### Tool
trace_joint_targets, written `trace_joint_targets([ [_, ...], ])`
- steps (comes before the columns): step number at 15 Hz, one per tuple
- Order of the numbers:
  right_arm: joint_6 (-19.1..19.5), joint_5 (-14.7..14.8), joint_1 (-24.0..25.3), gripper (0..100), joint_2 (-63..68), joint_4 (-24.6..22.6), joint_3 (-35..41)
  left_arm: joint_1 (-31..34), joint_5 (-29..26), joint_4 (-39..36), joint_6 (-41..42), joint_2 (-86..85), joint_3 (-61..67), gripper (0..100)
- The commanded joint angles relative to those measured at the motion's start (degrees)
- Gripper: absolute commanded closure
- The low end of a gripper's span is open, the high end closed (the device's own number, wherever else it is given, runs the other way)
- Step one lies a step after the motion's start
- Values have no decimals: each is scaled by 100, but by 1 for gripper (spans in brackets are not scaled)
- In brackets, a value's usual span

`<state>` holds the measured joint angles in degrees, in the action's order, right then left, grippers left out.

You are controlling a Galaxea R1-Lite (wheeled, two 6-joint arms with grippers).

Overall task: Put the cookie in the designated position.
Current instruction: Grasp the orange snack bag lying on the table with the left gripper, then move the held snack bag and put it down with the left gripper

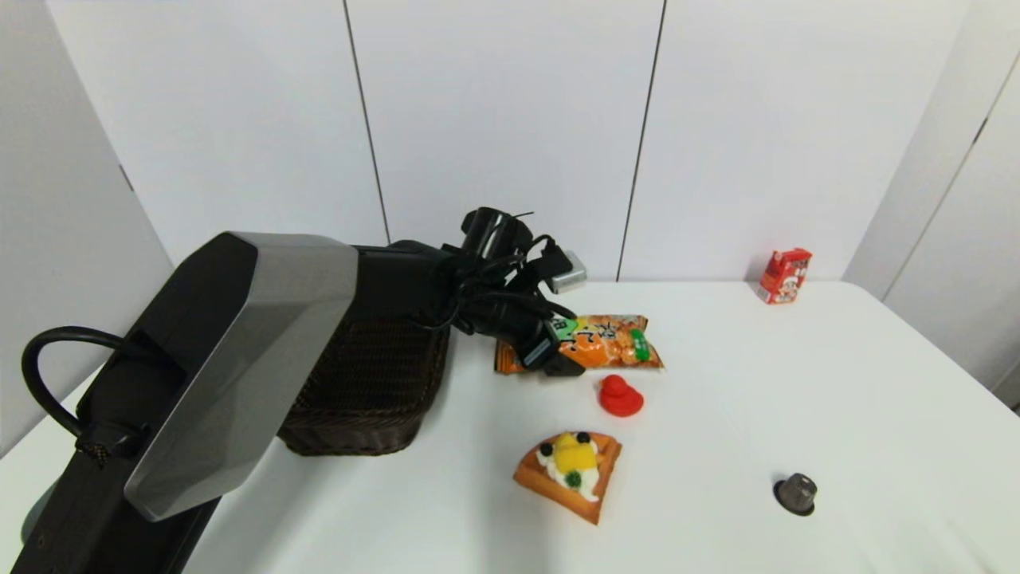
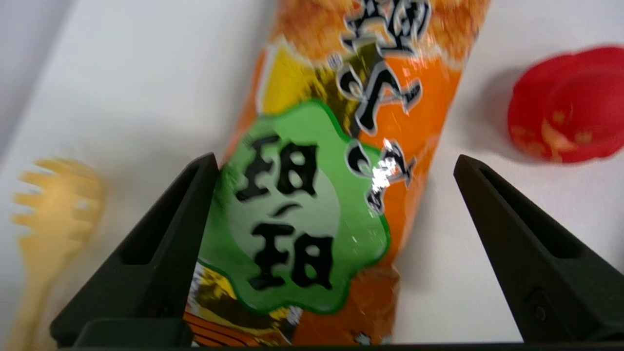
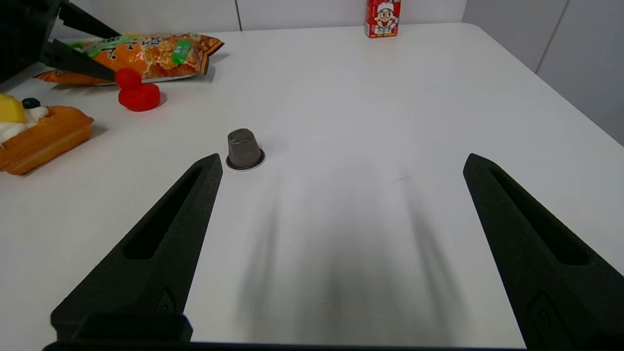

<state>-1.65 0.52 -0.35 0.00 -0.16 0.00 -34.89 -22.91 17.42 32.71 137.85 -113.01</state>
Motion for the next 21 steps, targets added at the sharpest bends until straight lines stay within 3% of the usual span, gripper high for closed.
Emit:
trace_joint_targets([
  [1,-2,0,0,0,0,-2,9,-71,-153,464,34,5,68,0],
  [2,-2,0,0,0,0,-2,9,-97,-153,569,16,31,51,100],
  [6,-2,0,0,0,0,-2,9,-150,-153,1009,87,14,77,100],
  [13,6,0,0,0,0,-2,9,-115,-135,947,43,-74,51,100],
  [21,-2,0,0,0,0,-2,9,61,-135,104,-265,-663,33,100],
])
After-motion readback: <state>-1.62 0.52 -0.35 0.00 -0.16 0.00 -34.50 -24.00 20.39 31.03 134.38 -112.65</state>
